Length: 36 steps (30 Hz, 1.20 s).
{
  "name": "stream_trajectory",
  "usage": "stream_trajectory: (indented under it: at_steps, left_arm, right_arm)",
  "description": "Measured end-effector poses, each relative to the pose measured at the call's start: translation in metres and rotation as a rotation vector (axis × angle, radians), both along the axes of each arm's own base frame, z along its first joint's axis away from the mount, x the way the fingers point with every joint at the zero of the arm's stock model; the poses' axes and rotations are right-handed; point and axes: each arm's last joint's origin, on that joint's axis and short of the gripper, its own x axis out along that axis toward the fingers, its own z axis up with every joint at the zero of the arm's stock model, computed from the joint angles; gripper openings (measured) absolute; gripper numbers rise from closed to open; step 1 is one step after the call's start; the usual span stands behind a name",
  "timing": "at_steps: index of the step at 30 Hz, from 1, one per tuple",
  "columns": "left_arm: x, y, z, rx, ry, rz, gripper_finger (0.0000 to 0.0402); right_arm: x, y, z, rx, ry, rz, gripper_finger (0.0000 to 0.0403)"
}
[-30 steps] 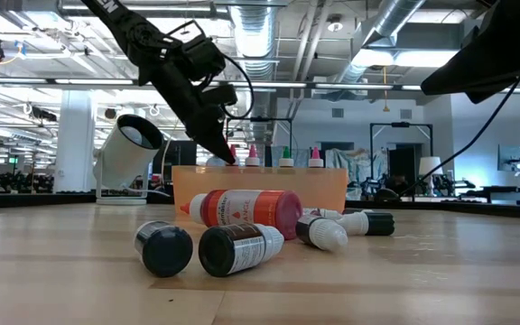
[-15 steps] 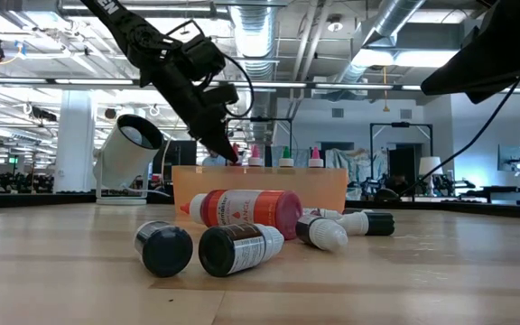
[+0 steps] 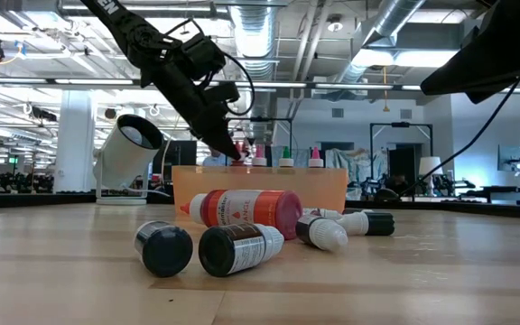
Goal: Pick & Place food coloring
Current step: Put the big orange food coloring bottle into the orange bin
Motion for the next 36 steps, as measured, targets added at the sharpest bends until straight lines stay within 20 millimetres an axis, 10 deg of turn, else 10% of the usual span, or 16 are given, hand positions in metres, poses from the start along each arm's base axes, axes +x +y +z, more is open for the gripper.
stream_trajectory:
  at_steps: [36]
  left_arm:
    - [0.021,0.009,-0.016,-0.026,0.010,-0.029,0.0119]
  right_arm:
    - [-0.001,-0.001,-0.002,-0.014,0.022,-0.004,0.0001]
